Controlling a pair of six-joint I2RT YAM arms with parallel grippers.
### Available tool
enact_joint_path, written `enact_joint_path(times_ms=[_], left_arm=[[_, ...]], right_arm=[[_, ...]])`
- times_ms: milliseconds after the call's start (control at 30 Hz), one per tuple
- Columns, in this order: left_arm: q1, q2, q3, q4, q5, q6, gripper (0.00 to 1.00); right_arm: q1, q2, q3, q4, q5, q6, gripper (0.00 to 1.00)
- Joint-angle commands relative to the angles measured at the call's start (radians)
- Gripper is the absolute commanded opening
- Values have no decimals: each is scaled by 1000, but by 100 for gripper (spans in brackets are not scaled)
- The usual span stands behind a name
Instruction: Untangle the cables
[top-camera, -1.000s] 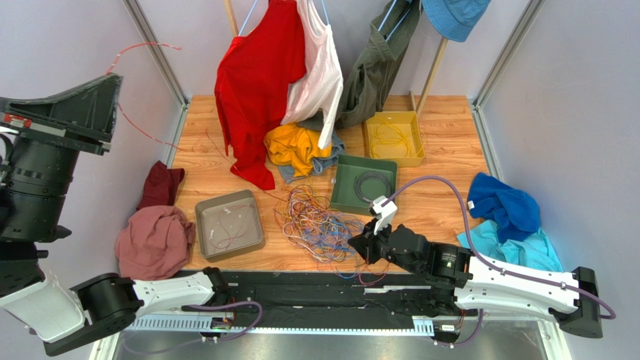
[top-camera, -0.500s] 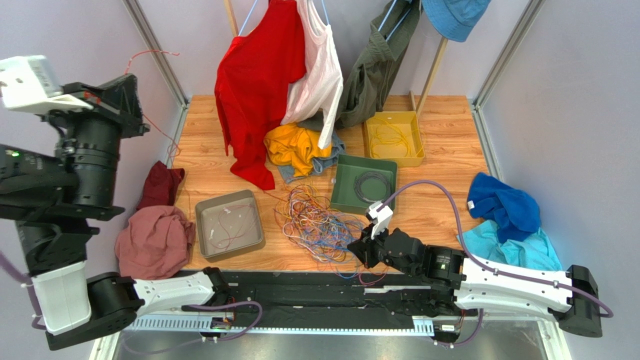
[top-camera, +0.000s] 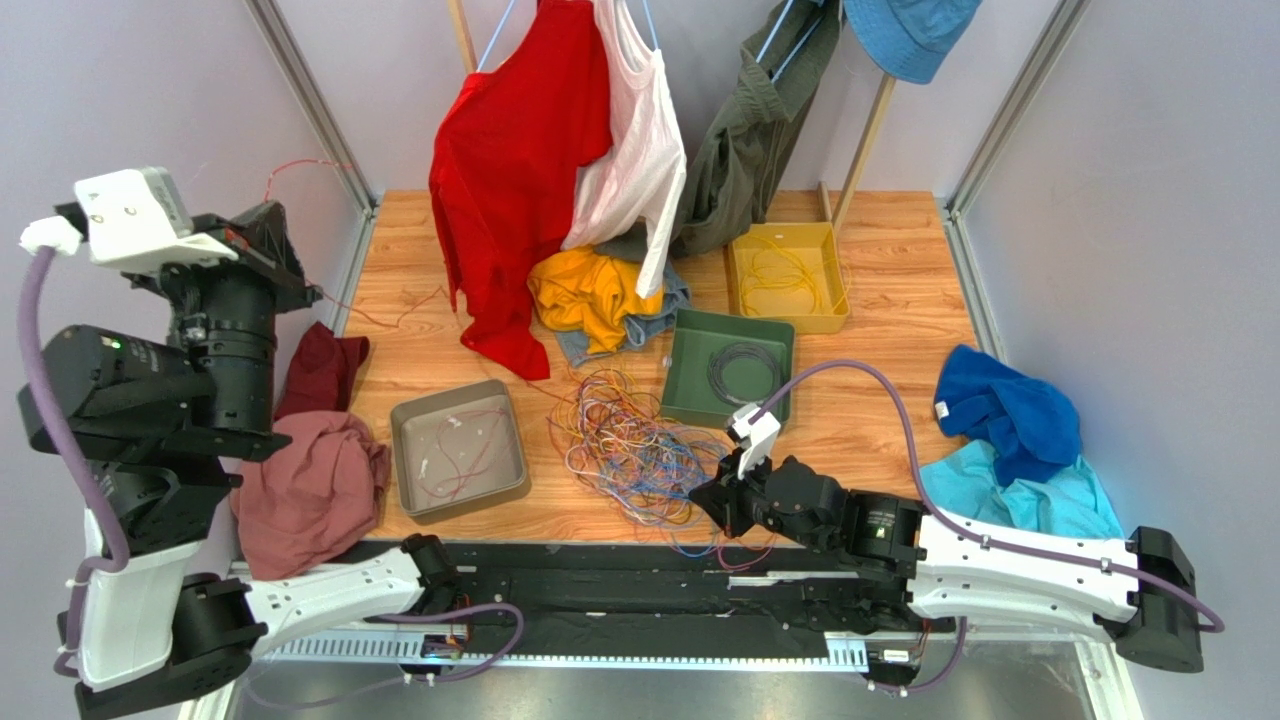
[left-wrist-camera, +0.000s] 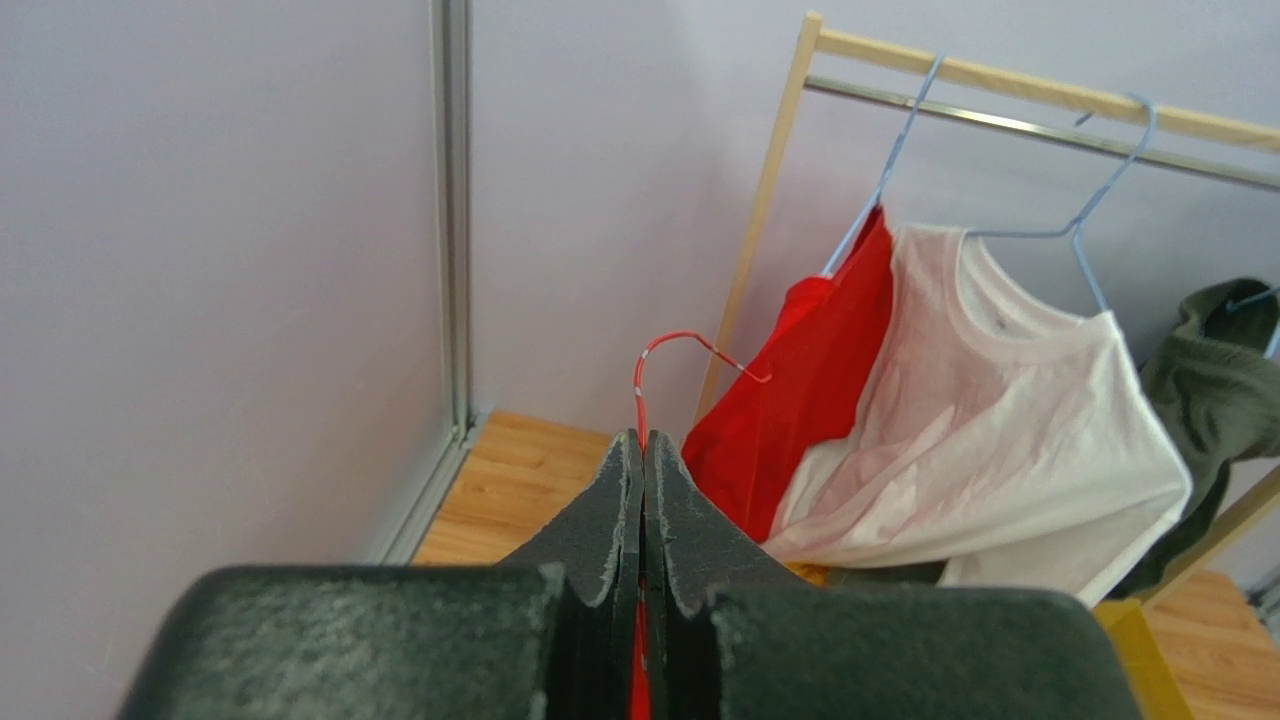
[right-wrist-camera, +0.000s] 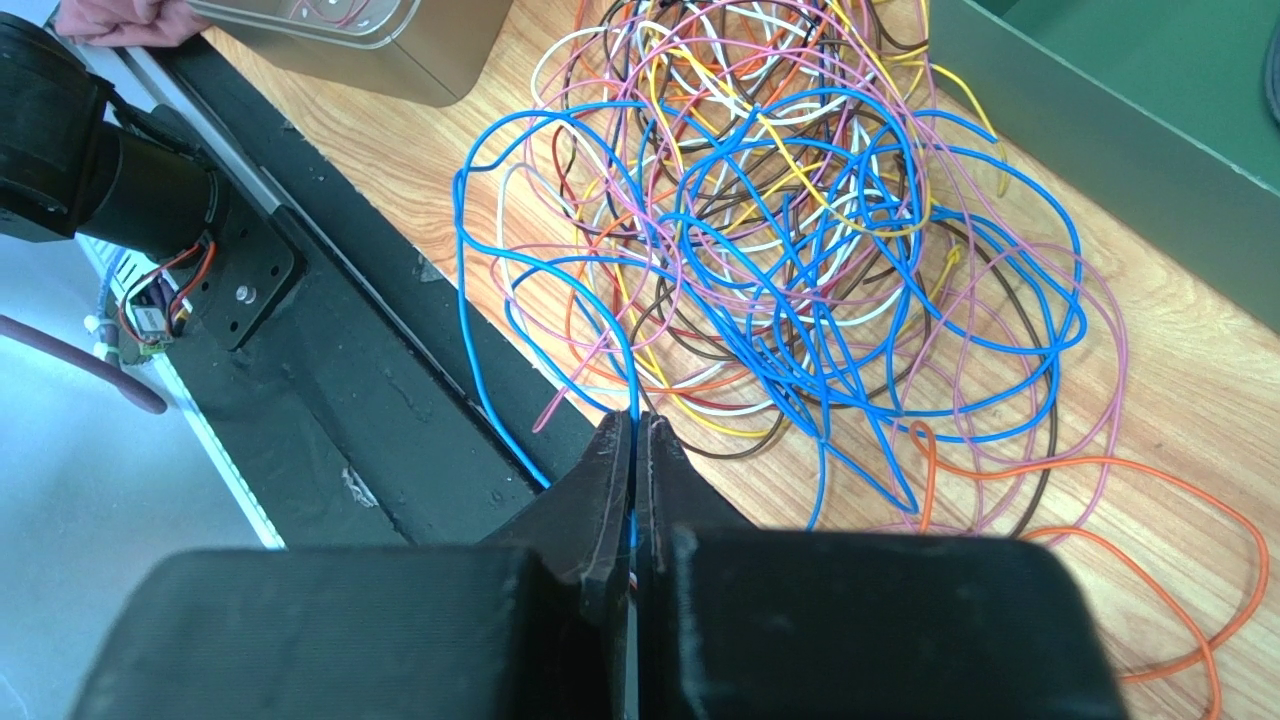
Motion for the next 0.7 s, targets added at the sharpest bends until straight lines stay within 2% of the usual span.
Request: enact_joint_path(times_ms=[0,133,333,500,667], left_arm=[[4,-53,-138,50,-48,28,0],[39,-81,-205,-6,-42,-21,0],[139,-132,-306,-59,42,-136,0],[218,-144,-363,-79,103,-160,0],[260,-101,-295,-86,163,-180,0]], right_arm=[[1,-8,-10,49,-5,10,0],[-1,-6,-16,48,-5,16,0],[-1,-6,-24,63,-14,30,0],[-1,-6,-36,63,-17,41,0],[-1,-5,-35,63,-13,42,0]])
